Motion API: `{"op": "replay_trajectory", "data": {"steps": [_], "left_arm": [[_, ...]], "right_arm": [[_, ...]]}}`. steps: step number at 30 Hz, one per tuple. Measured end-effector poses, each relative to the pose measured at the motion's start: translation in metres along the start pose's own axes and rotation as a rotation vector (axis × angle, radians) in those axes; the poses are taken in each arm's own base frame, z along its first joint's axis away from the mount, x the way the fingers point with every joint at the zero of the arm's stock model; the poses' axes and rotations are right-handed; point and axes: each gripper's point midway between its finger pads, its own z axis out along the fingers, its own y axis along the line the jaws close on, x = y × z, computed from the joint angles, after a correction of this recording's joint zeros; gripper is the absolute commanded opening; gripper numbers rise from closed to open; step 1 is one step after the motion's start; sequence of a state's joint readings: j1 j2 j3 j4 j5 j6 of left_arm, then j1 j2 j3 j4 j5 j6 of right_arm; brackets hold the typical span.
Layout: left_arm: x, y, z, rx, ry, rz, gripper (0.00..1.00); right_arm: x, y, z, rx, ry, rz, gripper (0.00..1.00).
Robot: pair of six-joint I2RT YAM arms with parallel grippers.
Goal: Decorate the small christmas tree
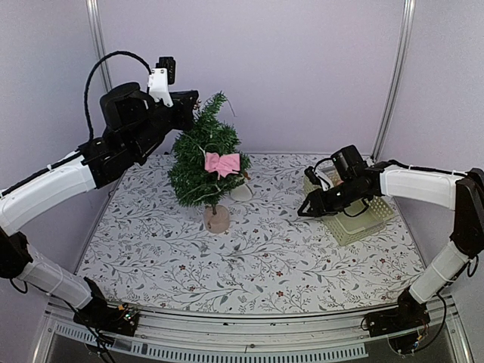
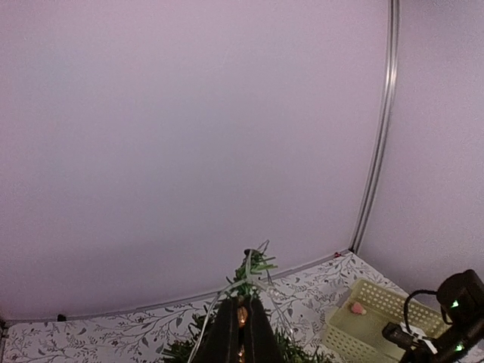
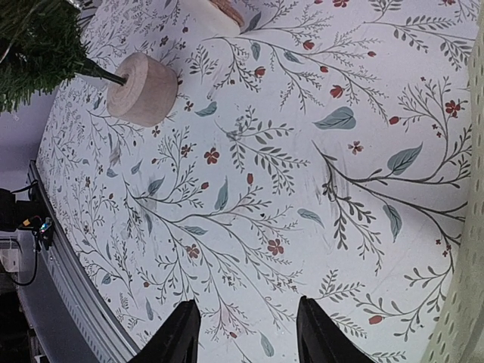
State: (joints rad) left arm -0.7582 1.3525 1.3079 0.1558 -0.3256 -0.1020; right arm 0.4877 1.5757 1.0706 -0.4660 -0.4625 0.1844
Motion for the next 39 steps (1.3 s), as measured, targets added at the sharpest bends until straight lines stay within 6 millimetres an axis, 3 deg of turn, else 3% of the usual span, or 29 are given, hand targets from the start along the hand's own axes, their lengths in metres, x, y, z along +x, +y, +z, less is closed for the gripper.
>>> {"op": "replay_trajectory", "data": {"steps": [7,13,25,30,39], "left_arm": [[0.006,-0.003,0.000,0.023,0.025,-0.015,0.00],[0.023,-0.004,0.002,0.025,0.084,0.005,0.02],[0.034,-0.006,0.002,0.044,0.126,0.036,0.37],[0.019,-0.009,0.002,0.053,0.109,0.035,0.57],[0.004,-0.002,-0.012,0.040,0.103,0.040,0.68]], "right_arm": [[0.000,0.000,0.000,0.000,0.001,0.000,0.47],[0.000,0.000,0.000,0.000,0.001,0.000,0.48],[-0.002,0.001,-0.001,0.000,-0.002,-0.001,0.48],[-0.011,0.005,-0.005,-0.005,-0.022,-0.012,0.48],[-0.021,0.009,-0.009,-0.009,-0.044,-0.032,0.48]]}}
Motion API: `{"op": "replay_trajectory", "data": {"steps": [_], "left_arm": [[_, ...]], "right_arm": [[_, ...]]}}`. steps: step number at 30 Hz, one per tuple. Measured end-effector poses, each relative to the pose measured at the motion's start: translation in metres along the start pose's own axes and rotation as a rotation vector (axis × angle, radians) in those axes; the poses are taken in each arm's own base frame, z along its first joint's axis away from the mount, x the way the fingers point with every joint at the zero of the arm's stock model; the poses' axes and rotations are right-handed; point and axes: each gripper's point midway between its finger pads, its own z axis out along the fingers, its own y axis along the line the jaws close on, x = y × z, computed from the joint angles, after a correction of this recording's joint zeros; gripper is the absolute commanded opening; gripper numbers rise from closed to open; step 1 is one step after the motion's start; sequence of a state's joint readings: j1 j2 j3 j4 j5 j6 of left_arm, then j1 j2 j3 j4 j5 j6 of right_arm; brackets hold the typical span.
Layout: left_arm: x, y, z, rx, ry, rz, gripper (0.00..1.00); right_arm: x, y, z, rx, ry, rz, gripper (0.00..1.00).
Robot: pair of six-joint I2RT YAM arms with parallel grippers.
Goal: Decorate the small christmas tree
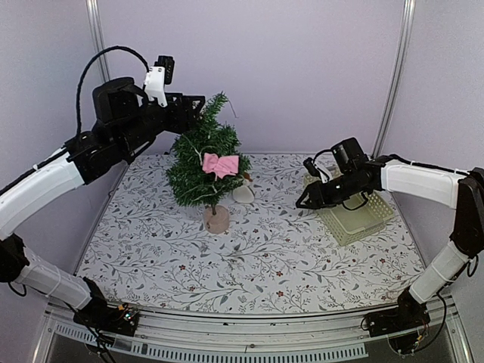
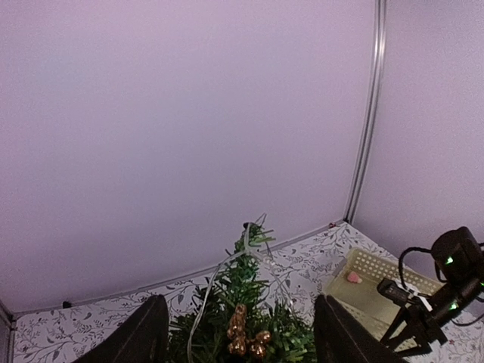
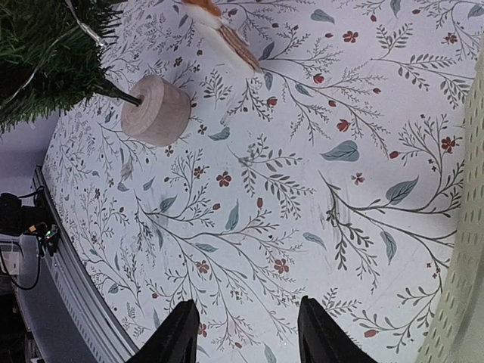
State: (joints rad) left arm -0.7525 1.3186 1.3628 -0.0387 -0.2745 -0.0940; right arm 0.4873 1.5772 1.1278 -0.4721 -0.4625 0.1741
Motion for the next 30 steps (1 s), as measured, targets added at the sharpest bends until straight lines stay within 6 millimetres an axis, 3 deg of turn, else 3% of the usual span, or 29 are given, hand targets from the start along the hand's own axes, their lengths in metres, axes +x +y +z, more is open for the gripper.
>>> {"op": "replay_trajectory", "data": {"steps": [5,8,16,19,23,30], "left_arm": [[-0.011,0.007,-0.016,-0.008,-0.007,-0.023,0.69],[-0.018,0.019,-0.026,-0.029,-0.015,-0.055,0.70],[-0.014,0.057,-0.049,-0.115,-0.028,-0.140,0.69],[-0.009,0.062,-0.049,-0.134,-0.021,-0.154,0.68],[-0.008,0.064,-0.049,-0.141,-0.020,-0.163,0.68],[-0.003,0.064,-0.048,-0.140,-0.013,-0.164,0.67]], "right_arm": [[-0.011,-0.005,-0.006,0.006,-0.033,-0.001,0.48],[-0.022,-0.020,-0.017,0.026,-0.075,0.024,0.48],[-0.080,-0.100,-0.066,0.266,-0.273,0.142,0.48],[-0.094,-0.132,-0.072,0.379,-0.321,0.185,0.48],[-0.098,-0.171,-0.057,0.489,-0.312,0.221,0.47],[-0.086,-0.230,-0.018,0.617,-0.218,0.228,0.47]]}}
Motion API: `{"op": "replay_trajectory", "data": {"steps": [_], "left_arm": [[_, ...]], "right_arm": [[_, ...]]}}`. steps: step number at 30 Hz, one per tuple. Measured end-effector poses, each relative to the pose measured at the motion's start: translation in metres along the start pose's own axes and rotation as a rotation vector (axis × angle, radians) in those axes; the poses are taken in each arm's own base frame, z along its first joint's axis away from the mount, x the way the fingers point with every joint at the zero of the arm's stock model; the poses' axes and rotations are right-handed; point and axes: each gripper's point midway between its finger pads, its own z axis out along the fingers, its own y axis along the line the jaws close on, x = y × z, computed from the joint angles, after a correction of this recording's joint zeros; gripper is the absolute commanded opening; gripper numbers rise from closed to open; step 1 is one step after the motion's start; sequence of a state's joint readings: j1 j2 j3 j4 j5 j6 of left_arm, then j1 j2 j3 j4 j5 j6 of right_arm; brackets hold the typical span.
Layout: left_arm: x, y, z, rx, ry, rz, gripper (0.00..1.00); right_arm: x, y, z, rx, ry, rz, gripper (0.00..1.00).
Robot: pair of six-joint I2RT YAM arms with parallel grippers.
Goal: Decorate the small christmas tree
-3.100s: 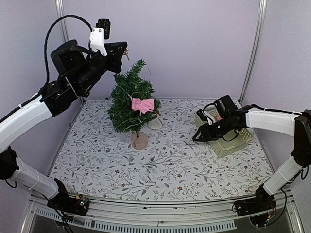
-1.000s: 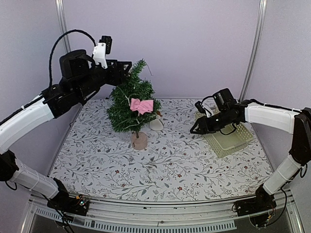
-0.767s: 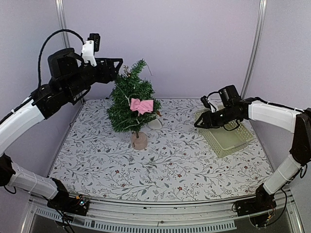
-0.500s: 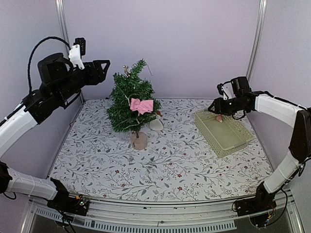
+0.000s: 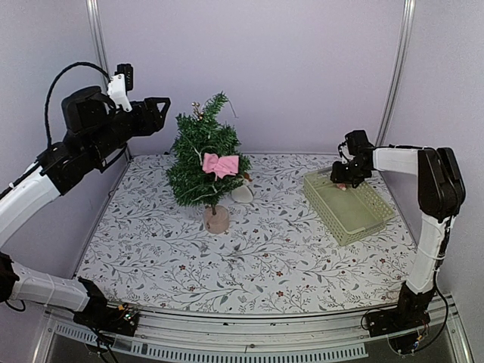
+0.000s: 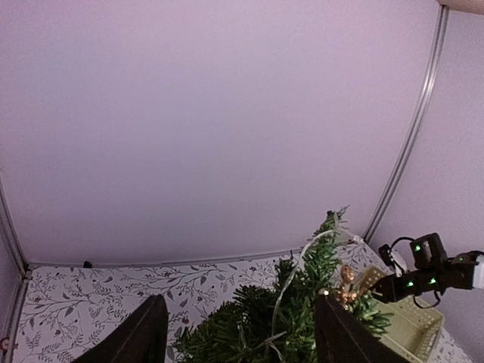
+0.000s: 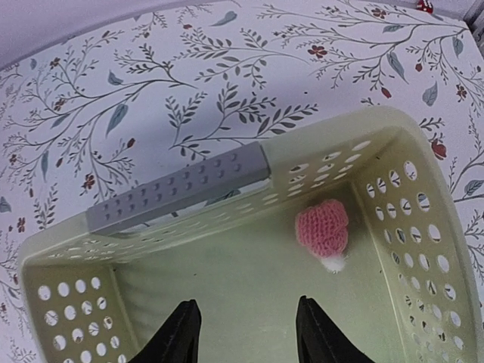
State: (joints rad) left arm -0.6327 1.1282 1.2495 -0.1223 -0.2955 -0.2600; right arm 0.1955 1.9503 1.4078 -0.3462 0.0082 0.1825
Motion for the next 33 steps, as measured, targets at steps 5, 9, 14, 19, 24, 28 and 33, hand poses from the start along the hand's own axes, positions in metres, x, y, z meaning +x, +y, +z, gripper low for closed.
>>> {"op": "replay_trajectory", "data": {"steps": [5,9,14,19,24,28,33], "left_arm": [[0.003,0.001,0.001,-0.003,0.007,0.002,0.67],[0.004,0.001,0.001,-0.004,0.009,0.003,0.67],[0.004,0.002,0.001,-0.006,0.009,0.003,0.67],[0.005,0.002,0.001,-0.007,0.014,0.005,0.67],[0.009,0.004,0.000,-0.010,0.025,0.009,0.66],[0.014,0.006,-0.001,-0.014,0.037,0.012,0.66],[0.017,0.007,-0.004,-0.015,0.042,0.013,0.66]], "right_arm": [[0.001,-0.019,0.023,0.069,0.019,-0.030,0.45],[-0.001,-0.027,0.036,0.095,0.024,-0.048,0.44],[0.005,-0.033,0.052,0.110,0.047,-0.060,0.41],[0.009,-0.037,0.066,0.120,0.065,-0.071,0.35],[0.005,-0.044,0.072,0.129,0.061,-0.075,0.23],[0.004,-0.050,0.074,0.136,0.060,-0.074,0.10],[0.004,-0.052,0.074,0.135,0.058,-0.069,0.01]]}}
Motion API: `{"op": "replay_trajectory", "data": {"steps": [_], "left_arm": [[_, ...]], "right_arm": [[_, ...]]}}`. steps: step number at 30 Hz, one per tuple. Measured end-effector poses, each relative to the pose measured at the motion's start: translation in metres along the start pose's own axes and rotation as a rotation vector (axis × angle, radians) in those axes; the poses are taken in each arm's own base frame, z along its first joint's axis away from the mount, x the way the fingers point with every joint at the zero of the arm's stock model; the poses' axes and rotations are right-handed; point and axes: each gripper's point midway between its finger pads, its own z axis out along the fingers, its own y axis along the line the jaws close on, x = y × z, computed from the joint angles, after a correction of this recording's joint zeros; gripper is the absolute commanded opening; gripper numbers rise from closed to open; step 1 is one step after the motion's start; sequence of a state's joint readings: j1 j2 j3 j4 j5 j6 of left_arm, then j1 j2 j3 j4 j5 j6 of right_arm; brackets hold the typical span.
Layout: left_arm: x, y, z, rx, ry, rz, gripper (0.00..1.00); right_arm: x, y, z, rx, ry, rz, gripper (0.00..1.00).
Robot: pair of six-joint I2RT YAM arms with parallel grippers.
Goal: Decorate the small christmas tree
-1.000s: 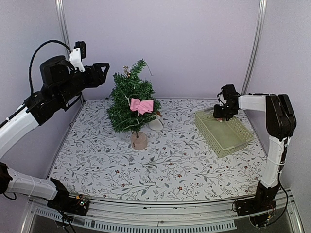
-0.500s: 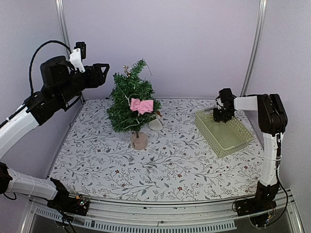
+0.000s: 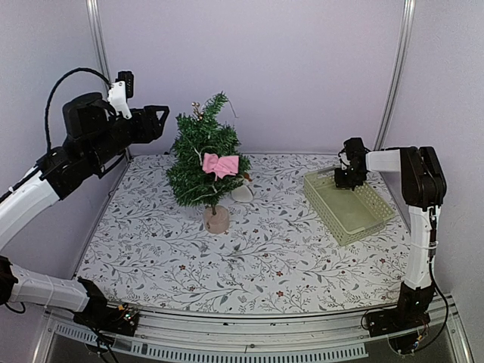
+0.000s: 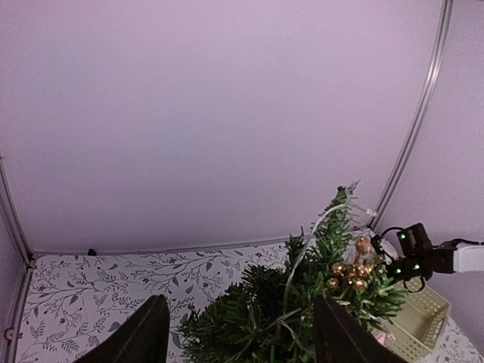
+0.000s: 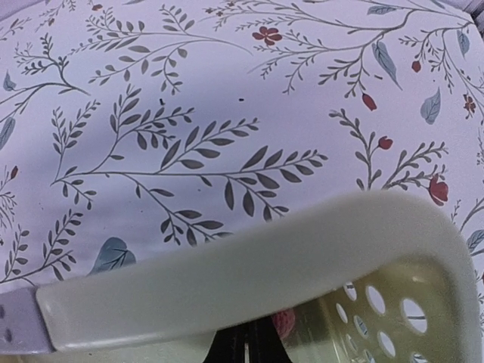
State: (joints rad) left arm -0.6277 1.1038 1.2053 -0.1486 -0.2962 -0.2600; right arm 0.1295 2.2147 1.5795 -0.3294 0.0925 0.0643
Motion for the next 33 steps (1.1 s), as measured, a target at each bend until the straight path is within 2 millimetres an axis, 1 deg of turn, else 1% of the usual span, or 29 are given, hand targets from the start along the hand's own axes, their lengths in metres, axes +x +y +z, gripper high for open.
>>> {"op": "replay_trajectory", "data": {"steps": [4,6,7,9,11,13,14,15,16,18,19,21,22,24,25,28,30,33], "left_arm": [[0.001,0.001,-0.003,0.002,-0.001,-0.001,0.66],[0.004,0.002,-0.006,0.003,0.004,-0.002,0.65],[0.007,0.003,-0.008,0.003,0.008,-0.001,0.65],[0.013,0.005,-0.014,0.007,0.017,0.001,0.63],[0.020,0.007,-0.021,0.016,0.024,0.004,0.62],[0.024,0.009,-0.028,0.025,0.023,0.011,0.60],[0.025,0.009,-0.032,0.033,0.021,0.014,0.59],[0.024,0.009,-0.036,0.042,0.017,0.020,0.58],[0.023,0.007,-0.039,0.056,0.013,0.027,0.57],[0.020,0.003,-0.043,0.086,0.005,0.040,0.56],[0.020,0.000,-0.045,0.106,0.002,0.050,0.56],[0.021,-0.007,-0.049,0.139,-0.001,0.074,0.55],[0.023,-0.011,-0.051,0.156,-0.001,0.091,0.55],[0.029,-0.023,-0.056,0.198,0.002,0.130,0.55],[0.032,-0.032,-0.058,0.224,0.002,0.164,0.55],[0.040,-0.069,-0.065,0.333,-0.007,0.268,0.52],[0.051,-0.098,-0.067,0.403,-0.005,0.367,0.50],[0.068,-0.134,-0.061,0.475,0.010,0.499,0.47]], "right_arm": [[0.000,0.007,-0.005,-0.040,0.008,0.007,0.00],[-0.001,0.014,-0.015,-0.086,0.010,0.019,0.00],[-0.002,0.018,-0.024,-0.117,0.007,0.026,0.00],[-0.010,0.028,-0.051,-0.188,-0.013,0.049,0.00],[-0.023,0.039,-0.084,-0.267,-0.058,0.070,0.00],[-0.037,0.052,-0.125,-0.373,-0.118,0.090,0.00],[-0.038,0.061,-0.140,-0.441,-0.132,0.101,0.00],[-0.047,0.065,-0.162,-0.479,-0.171,0.100,0.00],[-0.050,0.073,-0.179,-0.540,-0.196,0.100,0.00],[-0.052,0.089,-0.212,-0.673,-0.229,0.105,0.00],[-0.050,0.096,-0.224,-0.732,-0.237,0.111,0.00],[-0.042,0.109,-0.242,-0.844,-0.228,0.144,0.00],[-0.038,0.114,-0.247,-0.883,-0.215,0.162,0.00],[-0.025,0.125,-0.255,-0.968,-0.165,0.215,0.00],[-0.019,0.131,-0.258,-1.002,-0.136,0.237,0.00],[-0.005,0.151,-0.268,-1.092,-0.035,0.293,0.00],[0.002,0.163,-0.278,-1.143,0.032,0.320,0.00],[0.012,0.172,-0.290,-1.194,0.124,0.371,0.00]]}}
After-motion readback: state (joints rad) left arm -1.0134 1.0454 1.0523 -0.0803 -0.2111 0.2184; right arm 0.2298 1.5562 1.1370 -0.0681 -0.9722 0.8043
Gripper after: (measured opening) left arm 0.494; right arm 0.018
